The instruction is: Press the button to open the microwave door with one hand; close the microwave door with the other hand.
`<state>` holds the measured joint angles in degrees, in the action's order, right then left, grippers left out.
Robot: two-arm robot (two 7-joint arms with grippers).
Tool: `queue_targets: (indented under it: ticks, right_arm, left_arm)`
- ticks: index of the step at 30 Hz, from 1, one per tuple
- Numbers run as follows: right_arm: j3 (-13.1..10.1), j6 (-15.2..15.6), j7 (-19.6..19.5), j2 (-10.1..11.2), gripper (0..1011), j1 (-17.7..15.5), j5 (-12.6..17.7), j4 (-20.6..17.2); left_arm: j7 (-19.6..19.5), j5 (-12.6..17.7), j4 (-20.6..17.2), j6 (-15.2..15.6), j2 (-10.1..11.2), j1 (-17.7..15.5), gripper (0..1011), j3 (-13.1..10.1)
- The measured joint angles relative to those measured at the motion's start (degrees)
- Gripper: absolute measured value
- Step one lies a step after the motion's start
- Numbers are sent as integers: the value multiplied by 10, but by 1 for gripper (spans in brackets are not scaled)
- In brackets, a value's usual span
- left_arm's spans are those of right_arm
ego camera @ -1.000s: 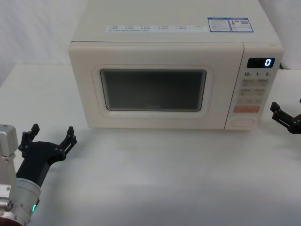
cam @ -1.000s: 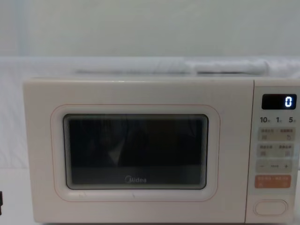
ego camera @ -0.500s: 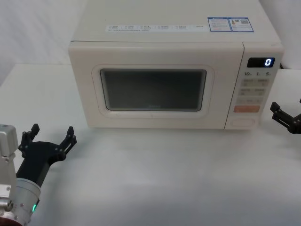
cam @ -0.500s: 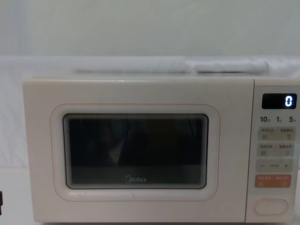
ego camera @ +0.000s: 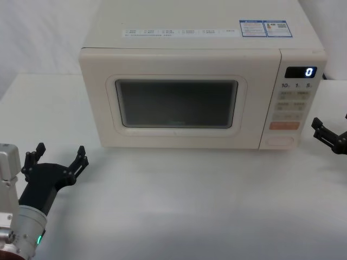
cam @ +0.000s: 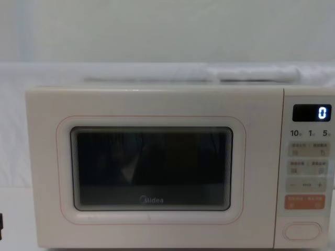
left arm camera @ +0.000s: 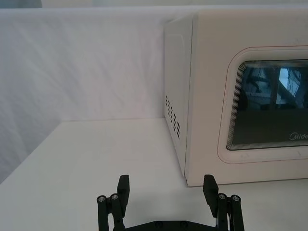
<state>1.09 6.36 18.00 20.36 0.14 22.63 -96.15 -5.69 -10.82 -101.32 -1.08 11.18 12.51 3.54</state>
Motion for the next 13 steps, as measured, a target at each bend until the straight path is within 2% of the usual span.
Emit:
queue_targets:
  ticks: [13]
  right_arm:
    - [0,0,0,0,1002,0,0,0]
  left_arm:
    - [0,0,0,0,0,0,1001,0]
